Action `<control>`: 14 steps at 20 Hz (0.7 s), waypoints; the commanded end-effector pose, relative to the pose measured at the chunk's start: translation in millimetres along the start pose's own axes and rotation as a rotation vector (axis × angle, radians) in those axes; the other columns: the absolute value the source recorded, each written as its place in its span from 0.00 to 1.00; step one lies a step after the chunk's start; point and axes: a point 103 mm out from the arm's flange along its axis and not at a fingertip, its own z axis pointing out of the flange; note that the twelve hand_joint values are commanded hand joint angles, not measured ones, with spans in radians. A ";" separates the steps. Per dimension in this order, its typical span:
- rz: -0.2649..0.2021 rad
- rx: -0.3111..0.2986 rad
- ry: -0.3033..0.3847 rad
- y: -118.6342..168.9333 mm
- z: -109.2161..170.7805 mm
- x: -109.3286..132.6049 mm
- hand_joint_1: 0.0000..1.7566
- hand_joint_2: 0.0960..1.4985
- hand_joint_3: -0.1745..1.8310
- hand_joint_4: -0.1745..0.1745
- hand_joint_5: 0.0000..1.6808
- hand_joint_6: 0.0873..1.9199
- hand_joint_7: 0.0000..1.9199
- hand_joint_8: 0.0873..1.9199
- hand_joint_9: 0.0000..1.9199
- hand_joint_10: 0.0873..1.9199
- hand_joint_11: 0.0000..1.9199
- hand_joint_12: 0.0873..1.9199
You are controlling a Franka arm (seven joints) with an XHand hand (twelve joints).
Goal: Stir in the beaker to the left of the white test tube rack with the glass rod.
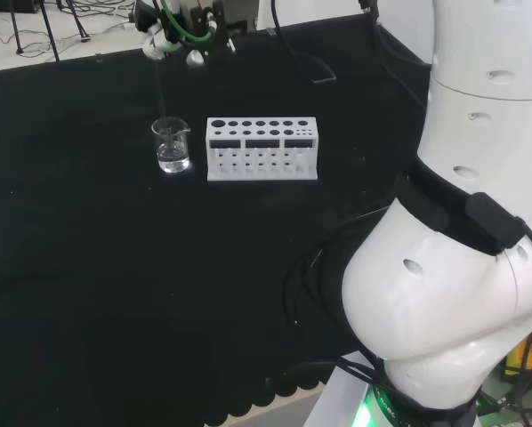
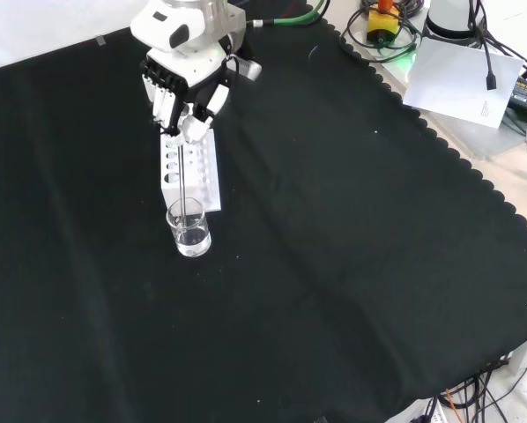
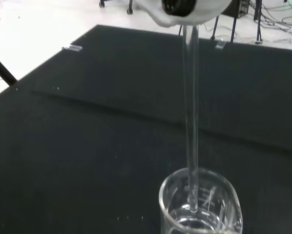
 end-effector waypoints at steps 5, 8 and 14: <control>-0.009 0.064 0.016 7.1 32.6 0.1 0.74 0.68 0.10 0.00 0.65 0.23 0.58 0.56 0.83 0.43 0.83 0.43; -0.007 0.063 0.011 9.9 32.7 0.3 0.74 0.68 0.10 0.00 0.65 0.23 0.58 0.56 0.83 0.43 0.83 0.43; 0.016 0.054 -0.001 6.2 23.7 -10.8 0.74 0.68 0.10 0.00 0.65 0.23 0.58 0.56 0.83 0.43 0.83 0.43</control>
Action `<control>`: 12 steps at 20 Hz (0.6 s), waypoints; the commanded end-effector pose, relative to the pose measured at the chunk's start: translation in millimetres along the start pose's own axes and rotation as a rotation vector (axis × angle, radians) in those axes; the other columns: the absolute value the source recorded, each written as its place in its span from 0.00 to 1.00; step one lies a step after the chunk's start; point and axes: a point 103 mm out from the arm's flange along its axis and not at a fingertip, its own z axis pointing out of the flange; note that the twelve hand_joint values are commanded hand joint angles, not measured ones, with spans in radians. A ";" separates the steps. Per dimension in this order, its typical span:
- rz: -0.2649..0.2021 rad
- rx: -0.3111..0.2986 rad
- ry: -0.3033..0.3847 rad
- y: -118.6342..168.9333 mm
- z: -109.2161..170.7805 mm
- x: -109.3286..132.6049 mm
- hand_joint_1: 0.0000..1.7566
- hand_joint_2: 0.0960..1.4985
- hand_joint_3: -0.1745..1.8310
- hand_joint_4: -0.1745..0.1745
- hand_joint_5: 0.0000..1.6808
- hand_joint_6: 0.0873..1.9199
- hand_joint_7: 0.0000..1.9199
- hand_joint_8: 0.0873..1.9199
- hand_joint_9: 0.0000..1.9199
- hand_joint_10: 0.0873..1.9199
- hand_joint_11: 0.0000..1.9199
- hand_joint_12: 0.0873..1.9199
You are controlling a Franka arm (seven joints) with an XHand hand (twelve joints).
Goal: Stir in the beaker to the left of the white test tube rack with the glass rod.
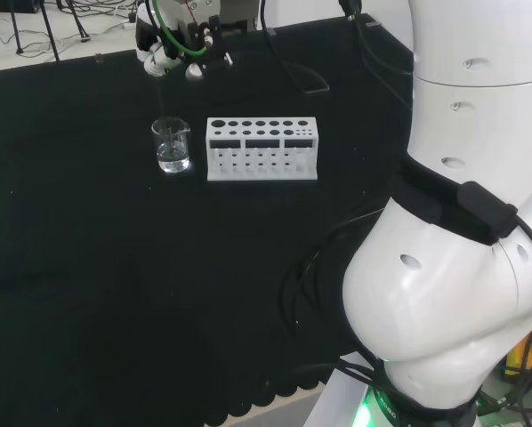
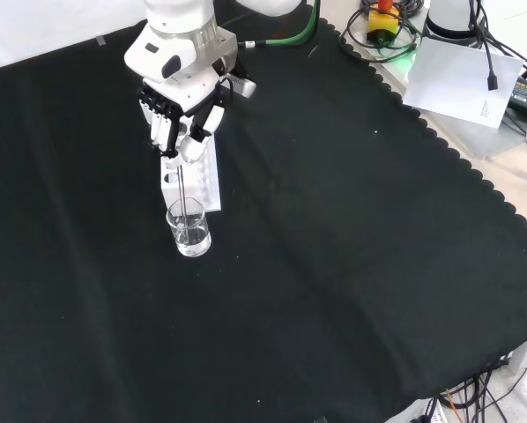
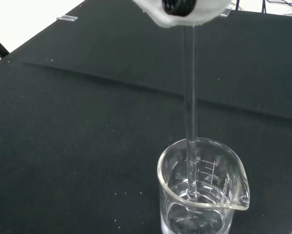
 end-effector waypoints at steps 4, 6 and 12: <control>0.036 0.004 -0.016 -15.0 -6.4 -14.9 0.74 0.68 0.10 0.00 0.66 0.23 0.58 0.56 0.83 0.43 0.83 0.43; 0.042 0.006 -0.016 -18.6 -7.2 -16.5 0.74 0.68 0.10 0.00 0.66 0.23 0.58 0.56 0.83 0.43 0.83 0.43; 0.038 0.010 -0.019 -27.4 -8.9 -7.8 0.74 0.68 0.10 0.00 0.66 0.23 0.58 0.56 0.83 0.43 0.83 0.43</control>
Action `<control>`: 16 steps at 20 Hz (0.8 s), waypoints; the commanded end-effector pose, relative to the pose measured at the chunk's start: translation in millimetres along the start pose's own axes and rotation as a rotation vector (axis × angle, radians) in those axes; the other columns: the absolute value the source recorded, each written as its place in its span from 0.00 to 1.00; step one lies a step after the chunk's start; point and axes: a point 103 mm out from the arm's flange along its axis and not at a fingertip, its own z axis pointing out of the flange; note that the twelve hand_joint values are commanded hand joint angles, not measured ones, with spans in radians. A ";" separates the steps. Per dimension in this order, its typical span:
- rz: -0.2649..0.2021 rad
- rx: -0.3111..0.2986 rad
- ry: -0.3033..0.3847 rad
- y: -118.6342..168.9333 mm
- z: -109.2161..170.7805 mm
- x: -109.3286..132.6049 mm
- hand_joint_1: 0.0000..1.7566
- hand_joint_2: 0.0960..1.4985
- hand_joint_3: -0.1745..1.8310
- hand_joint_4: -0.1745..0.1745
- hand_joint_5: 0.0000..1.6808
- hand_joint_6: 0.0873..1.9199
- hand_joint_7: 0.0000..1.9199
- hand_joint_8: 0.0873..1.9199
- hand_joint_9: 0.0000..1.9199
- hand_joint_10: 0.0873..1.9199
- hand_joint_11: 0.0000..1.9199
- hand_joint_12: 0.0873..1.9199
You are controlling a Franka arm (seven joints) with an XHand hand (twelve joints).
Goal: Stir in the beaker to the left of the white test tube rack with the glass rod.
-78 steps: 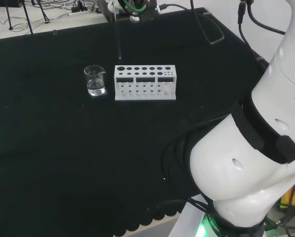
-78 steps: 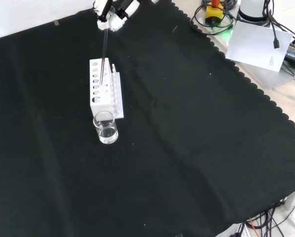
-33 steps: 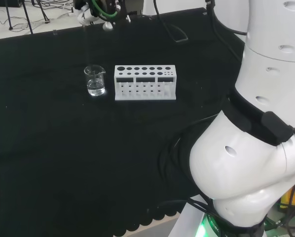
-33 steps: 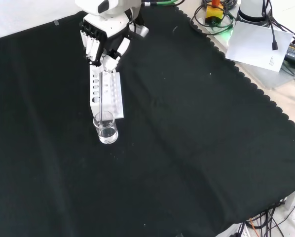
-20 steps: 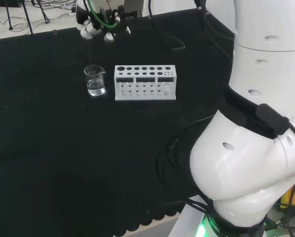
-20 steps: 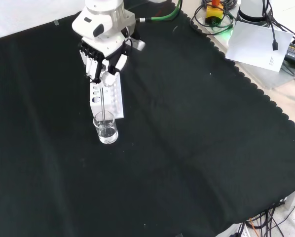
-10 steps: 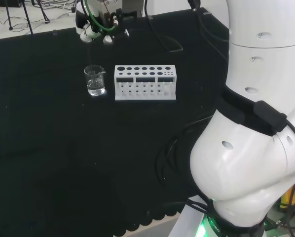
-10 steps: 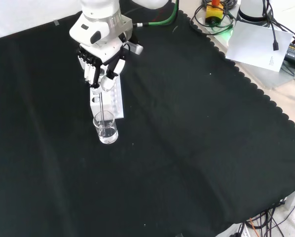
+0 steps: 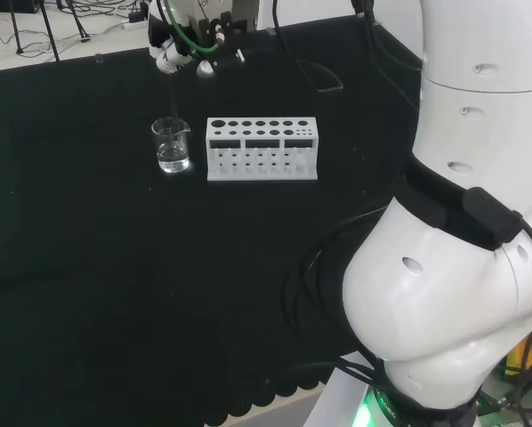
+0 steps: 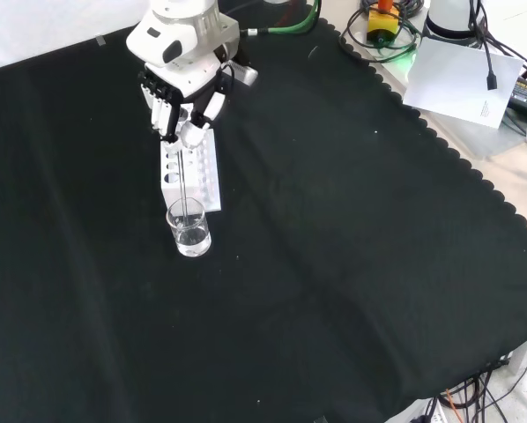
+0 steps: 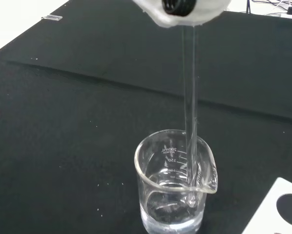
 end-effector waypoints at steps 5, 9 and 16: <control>-0.017 0.009 -0.002 -3.3 4.1 21.8 0.74 0.68 0.10 0.00 0.66 0.23 0.58 0.56 0.83 0.43 0.83 0.43; -0.028 -0.002 0.007 9.3 1.5 28.9 0.74 0.68 0.10 0.00 0.66 0.22 0.58 0.56 0.83 0.43 0.83 0.43; 0.001 -0.005 0.011 19.7 4.4 6.2 0.74 0.68 0.10 0.00 0.66 0.22 0.58 0.56 0.83 0.43 0.83 0.43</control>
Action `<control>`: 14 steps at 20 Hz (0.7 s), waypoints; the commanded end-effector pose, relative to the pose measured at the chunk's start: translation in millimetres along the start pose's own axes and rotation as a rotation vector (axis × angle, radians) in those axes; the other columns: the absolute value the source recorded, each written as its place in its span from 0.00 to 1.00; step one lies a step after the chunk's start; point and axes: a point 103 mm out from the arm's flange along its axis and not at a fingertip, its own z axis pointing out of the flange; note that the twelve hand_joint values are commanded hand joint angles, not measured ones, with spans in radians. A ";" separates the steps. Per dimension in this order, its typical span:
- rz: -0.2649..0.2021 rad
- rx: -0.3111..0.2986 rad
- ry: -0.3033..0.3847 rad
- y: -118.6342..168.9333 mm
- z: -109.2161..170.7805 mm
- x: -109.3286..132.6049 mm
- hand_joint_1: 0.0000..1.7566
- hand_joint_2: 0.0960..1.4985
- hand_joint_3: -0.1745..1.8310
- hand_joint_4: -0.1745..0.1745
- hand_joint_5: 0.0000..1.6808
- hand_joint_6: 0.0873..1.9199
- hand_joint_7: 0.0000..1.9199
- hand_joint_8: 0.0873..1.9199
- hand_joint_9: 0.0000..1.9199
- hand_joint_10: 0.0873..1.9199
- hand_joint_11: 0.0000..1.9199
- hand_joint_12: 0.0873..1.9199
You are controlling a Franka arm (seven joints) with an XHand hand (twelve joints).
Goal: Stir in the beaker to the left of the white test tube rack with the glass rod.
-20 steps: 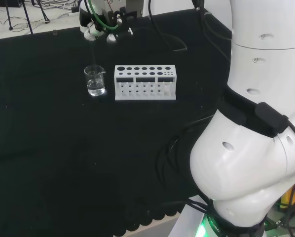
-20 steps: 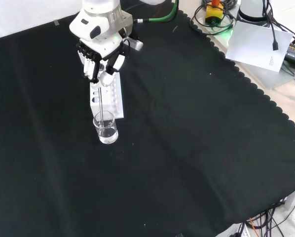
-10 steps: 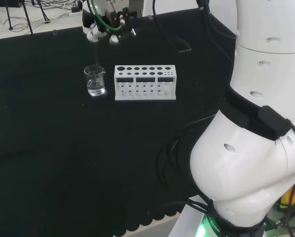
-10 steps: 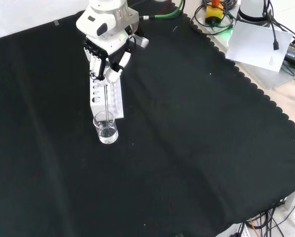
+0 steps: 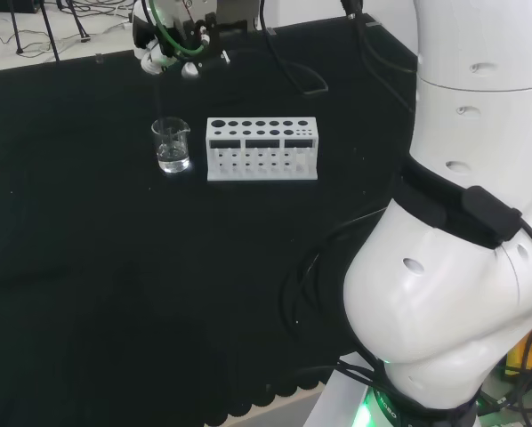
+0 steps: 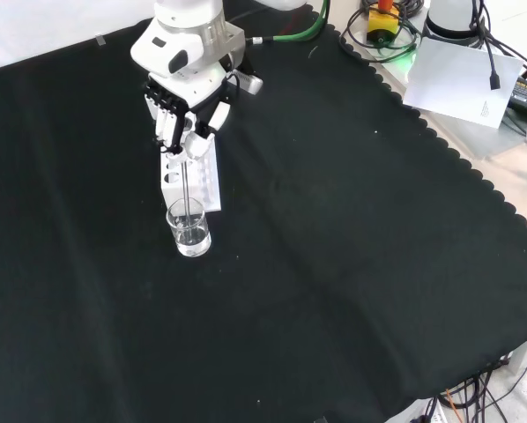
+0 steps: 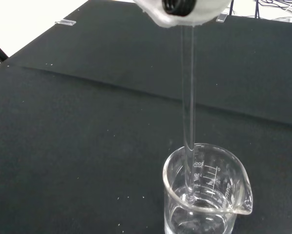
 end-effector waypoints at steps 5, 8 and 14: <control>0.056 0.015 0.022 -6.8 9.5 -32.3 0.74 0.68 0.10 0.00 0.66 0.22 0.58 0.55 0.84 0.43 0.83 0.43; 0.057 0.014 0.019 -13.6 7.6 -29.8 0.74 0.68 0.09 0.00 0.66 0.22 0.58 0.55 0.84 0.43 0.83 0.43; 0.030 0.028 0.013 -22.7 4.4 1.8 0.74 0.68 0.09 0.00 0.66 0.22 0.58 0.55 0.84 0.43 0.83 0.43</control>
